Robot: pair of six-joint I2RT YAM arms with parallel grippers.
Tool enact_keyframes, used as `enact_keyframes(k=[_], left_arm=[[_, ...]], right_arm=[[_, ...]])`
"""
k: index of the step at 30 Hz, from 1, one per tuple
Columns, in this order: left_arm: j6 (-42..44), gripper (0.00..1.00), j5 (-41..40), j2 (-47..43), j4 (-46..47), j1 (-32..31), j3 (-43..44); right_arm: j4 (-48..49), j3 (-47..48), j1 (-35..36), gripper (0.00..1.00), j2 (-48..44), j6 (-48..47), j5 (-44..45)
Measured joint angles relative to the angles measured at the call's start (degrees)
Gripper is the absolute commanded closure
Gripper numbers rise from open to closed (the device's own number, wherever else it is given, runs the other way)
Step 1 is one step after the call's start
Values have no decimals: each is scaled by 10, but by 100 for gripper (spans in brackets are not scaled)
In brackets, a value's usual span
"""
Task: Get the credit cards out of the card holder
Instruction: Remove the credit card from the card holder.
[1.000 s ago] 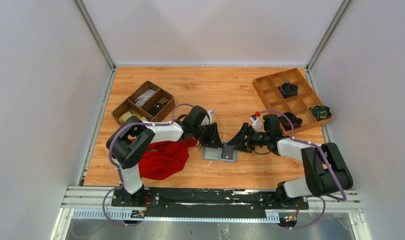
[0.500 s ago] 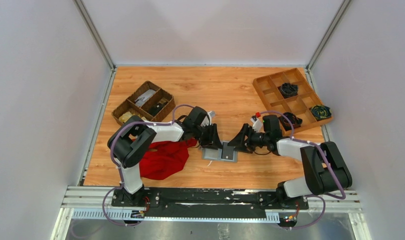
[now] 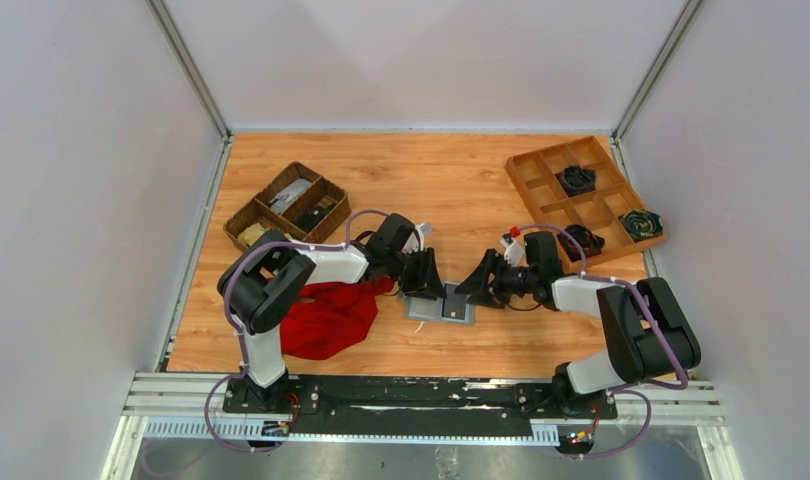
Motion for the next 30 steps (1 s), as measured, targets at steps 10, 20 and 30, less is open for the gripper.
enact_keyframes(k=[10,20,30], left_arm=[[2,59,2,2,1,0,0],[4,60,4,9,2,0,0],[6,61,5,9,2,2,0]], right_arm=[[15,0,12,37,5,1,0],[42,0,28,37,21,14,-6],[55,0,30,38,26,28,-7]])
